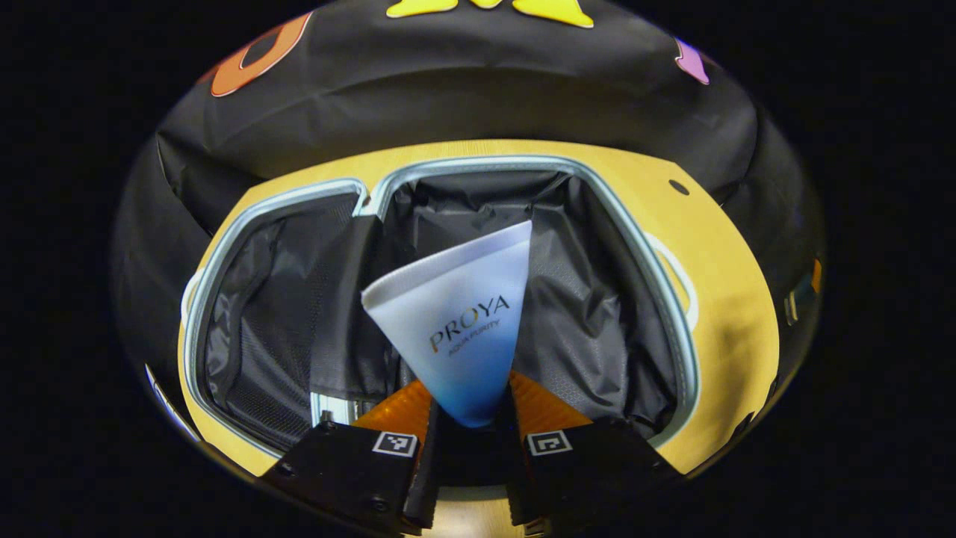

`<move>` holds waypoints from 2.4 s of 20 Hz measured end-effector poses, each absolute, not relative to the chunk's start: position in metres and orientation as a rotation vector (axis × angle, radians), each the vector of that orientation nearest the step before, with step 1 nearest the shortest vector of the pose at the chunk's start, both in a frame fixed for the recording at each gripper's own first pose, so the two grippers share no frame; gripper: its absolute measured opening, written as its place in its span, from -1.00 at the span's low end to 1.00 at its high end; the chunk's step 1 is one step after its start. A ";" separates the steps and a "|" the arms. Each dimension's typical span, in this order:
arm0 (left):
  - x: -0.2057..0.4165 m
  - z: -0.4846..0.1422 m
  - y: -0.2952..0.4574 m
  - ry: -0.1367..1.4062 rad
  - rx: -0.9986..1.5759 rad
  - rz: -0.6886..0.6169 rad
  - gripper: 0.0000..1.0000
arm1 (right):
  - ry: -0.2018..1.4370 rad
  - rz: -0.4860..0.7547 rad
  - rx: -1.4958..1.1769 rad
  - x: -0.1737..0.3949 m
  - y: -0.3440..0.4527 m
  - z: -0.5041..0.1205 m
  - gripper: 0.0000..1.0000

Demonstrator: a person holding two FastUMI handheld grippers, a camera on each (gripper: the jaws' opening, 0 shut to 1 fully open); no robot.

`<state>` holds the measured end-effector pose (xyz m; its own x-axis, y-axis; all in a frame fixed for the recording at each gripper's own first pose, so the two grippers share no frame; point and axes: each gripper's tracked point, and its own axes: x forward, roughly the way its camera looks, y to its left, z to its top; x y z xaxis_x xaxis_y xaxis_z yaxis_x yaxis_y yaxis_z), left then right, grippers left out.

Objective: First open the suitcase, pack the skin care products into it, and then close the suitcase.

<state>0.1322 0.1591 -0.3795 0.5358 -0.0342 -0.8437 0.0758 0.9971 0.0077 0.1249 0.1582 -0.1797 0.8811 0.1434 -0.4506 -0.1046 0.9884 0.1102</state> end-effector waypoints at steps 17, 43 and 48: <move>0.141 -0.345 0.158 0.832 -0.080 -0.168 0.51 | 0.494 0.223 -0.010 0.136 0.276 -0.168 -0.30; 0.058 -0.238 0.444 0.380 -0.127 0.142 0.96 | 0.938 0.074 0.012 0.228 0.403 -0.363 -0.33; 0.076 -0.258 0.504 0.382 -0.236 0.227 0.96 | 0.925 0.068 -0.017 0.229 0.402 -0.357 -0.13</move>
